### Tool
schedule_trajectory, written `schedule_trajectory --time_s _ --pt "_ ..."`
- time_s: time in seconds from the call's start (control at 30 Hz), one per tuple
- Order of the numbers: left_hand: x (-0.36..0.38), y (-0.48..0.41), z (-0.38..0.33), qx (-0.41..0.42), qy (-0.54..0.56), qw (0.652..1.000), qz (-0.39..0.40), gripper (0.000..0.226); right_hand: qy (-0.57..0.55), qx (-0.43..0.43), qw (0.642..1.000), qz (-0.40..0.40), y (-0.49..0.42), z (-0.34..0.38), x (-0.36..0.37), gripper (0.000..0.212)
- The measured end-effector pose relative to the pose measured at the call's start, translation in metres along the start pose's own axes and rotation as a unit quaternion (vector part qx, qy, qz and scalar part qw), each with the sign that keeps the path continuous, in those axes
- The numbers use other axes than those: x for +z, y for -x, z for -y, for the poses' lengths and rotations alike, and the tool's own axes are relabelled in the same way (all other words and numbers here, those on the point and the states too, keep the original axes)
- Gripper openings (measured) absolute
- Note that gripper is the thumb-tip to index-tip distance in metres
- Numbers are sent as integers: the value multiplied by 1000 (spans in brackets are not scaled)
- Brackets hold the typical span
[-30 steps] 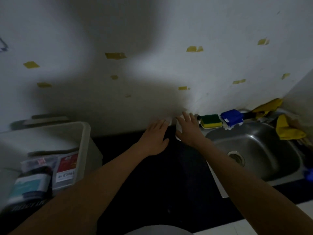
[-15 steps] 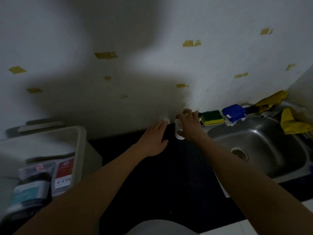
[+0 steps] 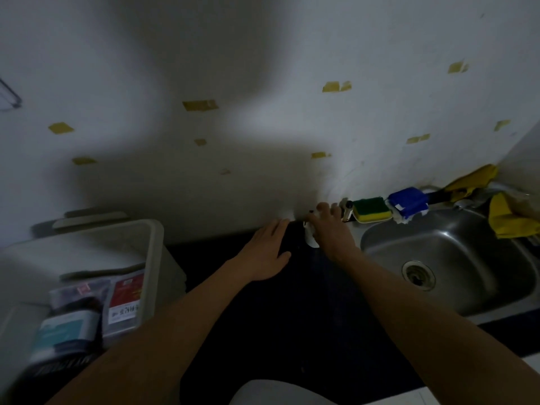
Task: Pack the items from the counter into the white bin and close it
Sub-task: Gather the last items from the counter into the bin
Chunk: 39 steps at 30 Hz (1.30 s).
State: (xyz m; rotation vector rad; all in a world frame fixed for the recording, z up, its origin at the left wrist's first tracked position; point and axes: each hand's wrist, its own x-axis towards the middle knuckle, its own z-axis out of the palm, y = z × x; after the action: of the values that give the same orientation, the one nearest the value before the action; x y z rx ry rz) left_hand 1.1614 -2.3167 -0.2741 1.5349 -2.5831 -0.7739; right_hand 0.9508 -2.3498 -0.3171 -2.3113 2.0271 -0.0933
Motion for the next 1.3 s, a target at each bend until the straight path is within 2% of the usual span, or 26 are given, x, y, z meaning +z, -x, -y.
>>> schedule_trajectory --time_s 0.13,0.43,0.5,0.6,0.8,0.87,0.97,1.17,1.3 --pt "-6 8 5 9 0 1000 -13 79 -25 -14 1000 -8 13 5 -9 46" --pt "-34 35 32 -43 56 997 -22 84 -132 -158 977 -55 28 41 -62 43" --pt "-42 47 39 -46 82 995 -44 84 -143 -189 968 -79 29 58 -80 41" --pt "-58 61 46 -8 108 989 -101 82 -149 -229 956 -108 30 82 -108 40" --pt "-95 91 47 -2 183 965 -190 96 -164 -284 934 -141 33 134 -162 43" --pt "-100 100 50 -3 204 950 -238 101 -165 -299 928 -148 34 151 -176 44" --pt "-106 109 55 15 222 921 -319 90 -160 -323 920 -156 36 172 -191 44" --pt "-124 143 74 16 242 911 -334 93 -143 -359 910 -151 41 217 -208 46" --pt "-138 181 89 -2 215 895 -390 85 -149 -377 901 -156 42 253 -216 46"
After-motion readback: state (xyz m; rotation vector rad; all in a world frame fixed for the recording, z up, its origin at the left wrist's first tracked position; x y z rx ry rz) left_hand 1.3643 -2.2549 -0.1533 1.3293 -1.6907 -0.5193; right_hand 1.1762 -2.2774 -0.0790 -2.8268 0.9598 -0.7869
